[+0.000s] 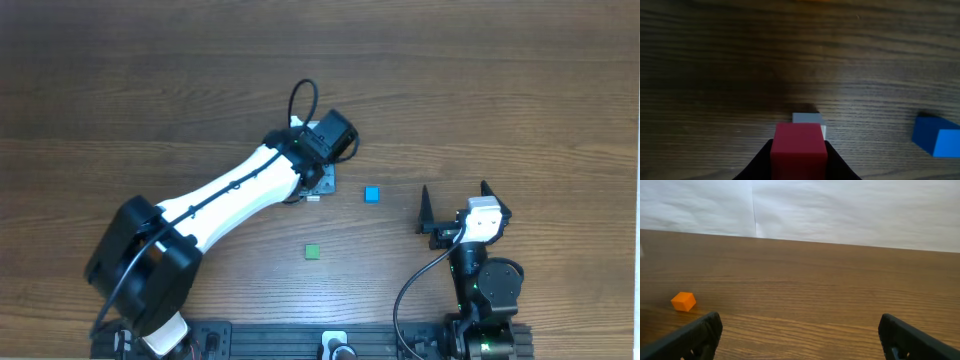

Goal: Stack Cubes

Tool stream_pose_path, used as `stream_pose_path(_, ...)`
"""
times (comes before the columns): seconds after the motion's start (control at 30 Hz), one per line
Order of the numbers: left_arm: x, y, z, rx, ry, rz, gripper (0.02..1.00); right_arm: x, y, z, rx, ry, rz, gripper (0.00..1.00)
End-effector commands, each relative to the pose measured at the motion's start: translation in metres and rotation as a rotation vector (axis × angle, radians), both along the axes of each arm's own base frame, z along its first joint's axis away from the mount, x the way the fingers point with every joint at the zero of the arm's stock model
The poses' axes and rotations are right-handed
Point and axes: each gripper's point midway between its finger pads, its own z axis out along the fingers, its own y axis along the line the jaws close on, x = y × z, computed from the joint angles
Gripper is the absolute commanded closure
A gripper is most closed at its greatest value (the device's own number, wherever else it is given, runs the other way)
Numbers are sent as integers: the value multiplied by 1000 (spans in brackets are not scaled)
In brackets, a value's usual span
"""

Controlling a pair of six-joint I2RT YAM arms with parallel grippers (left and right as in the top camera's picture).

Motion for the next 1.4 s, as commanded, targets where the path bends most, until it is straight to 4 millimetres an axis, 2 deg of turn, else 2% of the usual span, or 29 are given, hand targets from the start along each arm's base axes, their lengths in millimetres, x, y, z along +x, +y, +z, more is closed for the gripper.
stream_pose_path(0.03,-6,-10,-6,-29,33,7,978,0,0,-2,-5,3,3,9)
stream_pose_path(0.67,-15,-12,-22,-19,95,3,978,0,0,-2,-5,3,3,7)
stream_pose_path(1.4,-12,-5,-23,14,79,10,980,0,0,-2,-5,3,3,9)
